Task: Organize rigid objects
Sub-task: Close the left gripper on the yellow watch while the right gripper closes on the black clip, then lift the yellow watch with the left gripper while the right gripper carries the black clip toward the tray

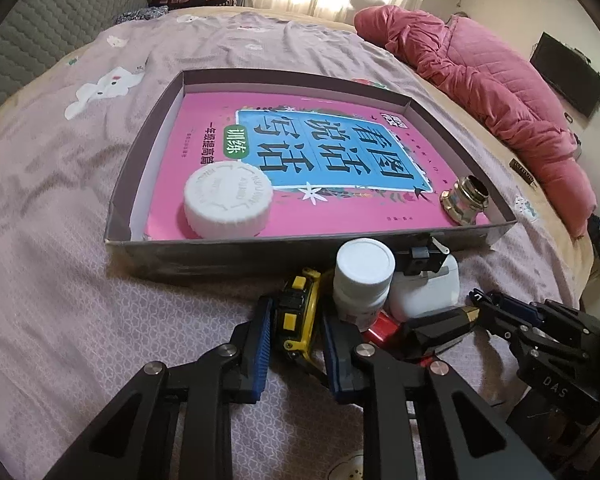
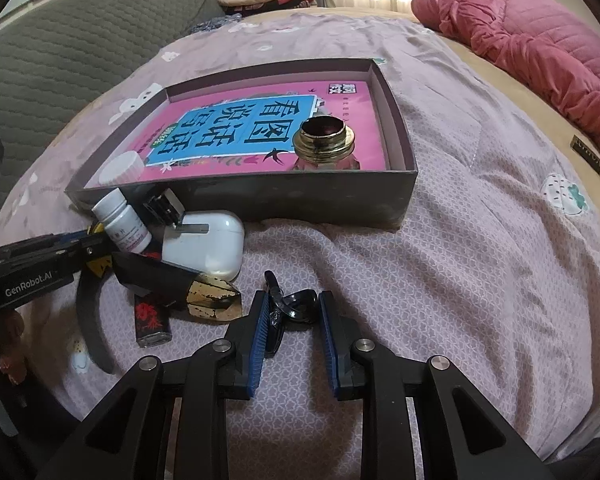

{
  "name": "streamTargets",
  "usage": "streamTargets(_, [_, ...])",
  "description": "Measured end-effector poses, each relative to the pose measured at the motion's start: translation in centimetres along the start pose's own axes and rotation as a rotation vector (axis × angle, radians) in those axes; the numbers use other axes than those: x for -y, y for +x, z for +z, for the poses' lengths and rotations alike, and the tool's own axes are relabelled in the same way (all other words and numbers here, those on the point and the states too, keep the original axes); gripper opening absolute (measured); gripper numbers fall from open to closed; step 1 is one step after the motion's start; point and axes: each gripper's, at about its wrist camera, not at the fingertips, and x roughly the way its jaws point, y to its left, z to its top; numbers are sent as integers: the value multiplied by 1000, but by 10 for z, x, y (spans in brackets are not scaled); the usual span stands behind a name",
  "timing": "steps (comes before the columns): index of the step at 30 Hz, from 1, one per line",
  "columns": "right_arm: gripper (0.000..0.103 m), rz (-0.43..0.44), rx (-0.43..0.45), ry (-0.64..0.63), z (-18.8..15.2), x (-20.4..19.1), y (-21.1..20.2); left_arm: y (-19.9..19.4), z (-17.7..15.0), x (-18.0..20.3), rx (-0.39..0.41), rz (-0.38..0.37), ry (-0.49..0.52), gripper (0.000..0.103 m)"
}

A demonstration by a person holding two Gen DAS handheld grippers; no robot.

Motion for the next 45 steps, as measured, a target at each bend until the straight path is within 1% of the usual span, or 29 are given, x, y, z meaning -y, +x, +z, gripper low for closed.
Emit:
streamTargets(7, [25, 9, 10, 11, 1, 3, -3, -4, -1, 0, 15, -3, -5, 20])
streamTargets(14, [25, 25, 27, 25, 1, 6, -9, -11, -1, -4, 36, 9, -18, 20])
streamTargets(20, [25, 36, 42, 26, 1, 6, -14, -28, -1, -8, 93, 9, -29, 20])
streamTargets(27, [25, 48, 62, 15, 0, 5, -23, -41, -3, -15, 124, 26, -55, 20])
streamTargets(33, [25, 56, 73, 15, -1, 7, -29, -45, -5, -20, 133, 29, -77, 19])
streamTargets(45, [25, 73, 109, 0, 1, 4, -40, -57, -10, -17, 160, 42, -72, 19])
